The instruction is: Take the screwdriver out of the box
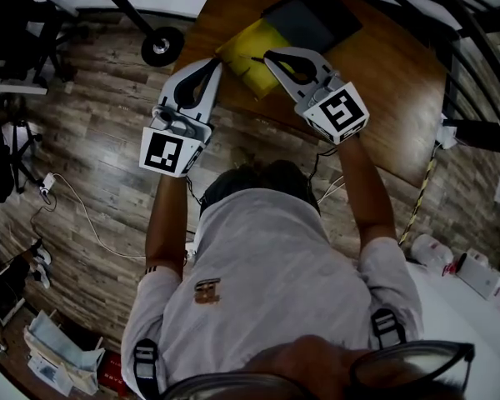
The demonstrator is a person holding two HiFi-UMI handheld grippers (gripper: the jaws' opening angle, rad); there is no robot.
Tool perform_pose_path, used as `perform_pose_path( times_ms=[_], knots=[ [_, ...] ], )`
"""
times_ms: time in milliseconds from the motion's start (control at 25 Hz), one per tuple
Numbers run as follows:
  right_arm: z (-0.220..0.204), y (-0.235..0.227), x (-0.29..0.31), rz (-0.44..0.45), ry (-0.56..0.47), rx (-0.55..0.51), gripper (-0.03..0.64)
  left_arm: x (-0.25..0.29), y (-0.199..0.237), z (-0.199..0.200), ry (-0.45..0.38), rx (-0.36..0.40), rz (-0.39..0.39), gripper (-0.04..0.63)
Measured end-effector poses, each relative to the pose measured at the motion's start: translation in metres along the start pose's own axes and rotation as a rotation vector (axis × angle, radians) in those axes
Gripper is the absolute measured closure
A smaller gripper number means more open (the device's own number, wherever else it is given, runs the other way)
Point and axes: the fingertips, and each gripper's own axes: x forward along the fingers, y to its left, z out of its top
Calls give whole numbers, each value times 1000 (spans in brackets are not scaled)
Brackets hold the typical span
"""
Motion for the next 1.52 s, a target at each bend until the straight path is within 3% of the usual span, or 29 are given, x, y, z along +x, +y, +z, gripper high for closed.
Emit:
perform_pose_path(
  times_ms=[200, 520, 600, 720, 1520],
  knots=[
    [-26, -10, 25, 31, 118, -12, 583, 4, 13, -14, 44, -6, -2, 577],
    [-74, -23, 54, 111, 284, -39, 580, 8, 28, -22, 38, -22, 44, 577],
    [-86, -25, 58, 132, 323, -36, 563, 9, 31, -25, 41, -27, 61, 577],
    [-102, -25, 62, 170, 387, -26, 476, 11, 31, -27, 46, -30, 84, 577],
    [-237, -37, 95, 300, 831, -21, 440, 13, 30, -47, 92, -41, 176, 577]
  ],
)
